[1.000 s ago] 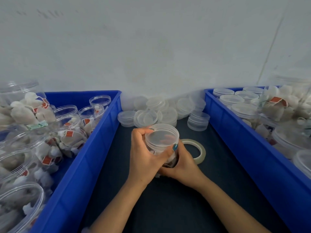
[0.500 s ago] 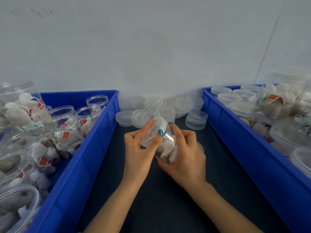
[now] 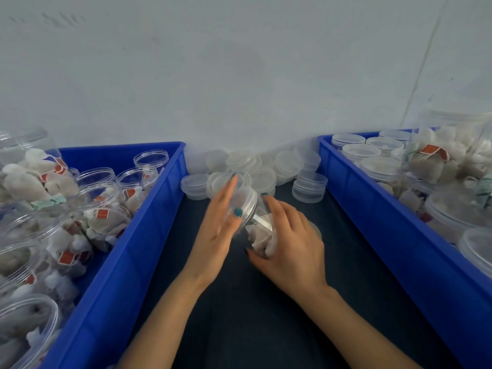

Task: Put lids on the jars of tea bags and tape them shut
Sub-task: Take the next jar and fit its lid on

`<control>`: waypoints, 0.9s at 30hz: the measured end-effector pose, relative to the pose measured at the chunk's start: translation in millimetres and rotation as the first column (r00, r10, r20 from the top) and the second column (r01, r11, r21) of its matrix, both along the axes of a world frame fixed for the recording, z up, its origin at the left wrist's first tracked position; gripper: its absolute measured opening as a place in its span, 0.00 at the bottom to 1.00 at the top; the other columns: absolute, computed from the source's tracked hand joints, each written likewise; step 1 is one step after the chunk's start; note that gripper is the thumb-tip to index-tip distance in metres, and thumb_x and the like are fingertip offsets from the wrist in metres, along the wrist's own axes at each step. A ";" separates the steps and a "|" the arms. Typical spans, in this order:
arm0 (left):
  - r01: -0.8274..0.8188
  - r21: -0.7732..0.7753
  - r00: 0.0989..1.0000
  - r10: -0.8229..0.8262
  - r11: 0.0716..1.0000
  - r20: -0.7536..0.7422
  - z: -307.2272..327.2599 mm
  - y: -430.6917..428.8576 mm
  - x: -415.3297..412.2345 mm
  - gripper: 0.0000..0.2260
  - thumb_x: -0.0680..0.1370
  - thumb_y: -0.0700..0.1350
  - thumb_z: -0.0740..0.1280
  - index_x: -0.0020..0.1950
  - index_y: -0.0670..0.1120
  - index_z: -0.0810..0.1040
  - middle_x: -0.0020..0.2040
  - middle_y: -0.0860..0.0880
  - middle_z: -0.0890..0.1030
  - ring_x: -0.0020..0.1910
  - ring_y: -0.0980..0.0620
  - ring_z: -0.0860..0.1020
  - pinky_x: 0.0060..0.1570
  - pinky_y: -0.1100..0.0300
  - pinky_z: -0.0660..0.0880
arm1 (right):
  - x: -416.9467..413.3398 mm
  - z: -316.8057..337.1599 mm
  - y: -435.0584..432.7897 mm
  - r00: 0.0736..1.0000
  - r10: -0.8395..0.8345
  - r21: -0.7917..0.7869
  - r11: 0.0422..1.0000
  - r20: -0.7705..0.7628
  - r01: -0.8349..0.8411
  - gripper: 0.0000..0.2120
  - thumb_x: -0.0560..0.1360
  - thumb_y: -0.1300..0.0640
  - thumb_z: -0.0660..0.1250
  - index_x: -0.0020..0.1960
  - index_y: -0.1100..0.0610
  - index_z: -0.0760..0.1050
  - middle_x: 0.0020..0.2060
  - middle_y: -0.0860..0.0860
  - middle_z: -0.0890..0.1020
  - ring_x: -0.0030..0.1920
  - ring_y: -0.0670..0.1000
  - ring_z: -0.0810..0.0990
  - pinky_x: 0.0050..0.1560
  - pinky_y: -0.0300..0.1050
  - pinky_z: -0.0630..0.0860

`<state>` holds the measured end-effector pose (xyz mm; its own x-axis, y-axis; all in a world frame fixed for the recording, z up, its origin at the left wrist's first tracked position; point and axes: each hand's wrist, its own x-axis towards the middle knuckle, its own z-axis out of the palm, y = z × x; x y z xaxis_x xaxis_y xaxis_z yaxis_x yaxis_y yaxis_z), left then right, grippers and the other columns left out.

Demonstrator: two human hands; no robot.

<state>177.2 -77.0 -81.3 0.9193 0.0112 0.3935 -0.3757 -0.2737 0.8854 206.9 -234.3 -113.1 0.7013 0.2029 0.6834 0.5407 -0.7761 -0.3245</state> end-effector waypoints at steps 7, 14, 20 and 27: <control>-0.033 -0.026 0.998 0.031 0.999 -0.048 -2.4 -5.0 1.6 0.25 0.78 0.67 0.57 0.76 0.72 0.58 0.73 0.73 0.63 0.75 0.69 0.59 0.73 0.60 0.62 | -1.1 1.0 -1.4 0.989 -0.033 -0.084 0.995 0.145 0.046 0.45 0.61 0.48 0.82 0.75 0.54 0.68 0.66 0.51 0.76 0.63 0.54 0.76 0.60 0.51 0.75; -0.146 -0.091 0.972 0.125 0.985 -0.196 -2.5 -16.9 0.0 0.11 0.78 0.73 0.48 0.59 0.85 0.60 0.57 0.78 0.67 0.64 0.70 0.66 0.56 0.67 0.66 | -3.9 6.6 -0.8 0.913 -0.069 -0.184 0.971 0.401 0.154 0.30 0.69 0.63 0.77 0.71 0.57 0.75 0.64 0.57 0.80 0.62 0.60 0.79 0.60 0.56 0.75; -0.142 -0.006 0.985 0.141 0.990 -0.099 7.2 -10.4 0.4 0.16 0.74 0.74 0.57 0.62 0.76 0.66 0.60 0.64 0.71 0.54 0.80 0.69 0.45 0.78 0.71 | -7.4 11.4 -3.9 0.983 0.025 -0.196 0.980 0.182 0.011 0.41 0.63 0.49 0.81 0.73 0.56 0.71 0.65 0.53 0.78 0.62 0.55 0.78 0.59 0.51 0.77; 0.095 -0.033 0.995 -0.096 0.995 -0.006 16.3 16.8 -5.1 0.25 0.70 0.69 0.70 0.66 0.64 0.78 0.66 0.58 0.79 0.64 0.56 0.78 0.56 0.65 0.77 | -5.3 25.2 -10.8 0.650 0.585 0.445 0.805 -0.485 -0.393 0.40 0.59 0.44 0.78 0.68 0.42 0.69 0.56 0.42 0.82 0.56 0.47 0.82 0.58 0.56 0.78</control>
<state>172.1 -60.2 -65.1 0.9197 -0.0640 0.3875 -0.3920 -0.2077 0.8962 201.7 -245.0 -87.9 0.8204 0.5066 0.2650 0.4456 -0.2762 -0.8515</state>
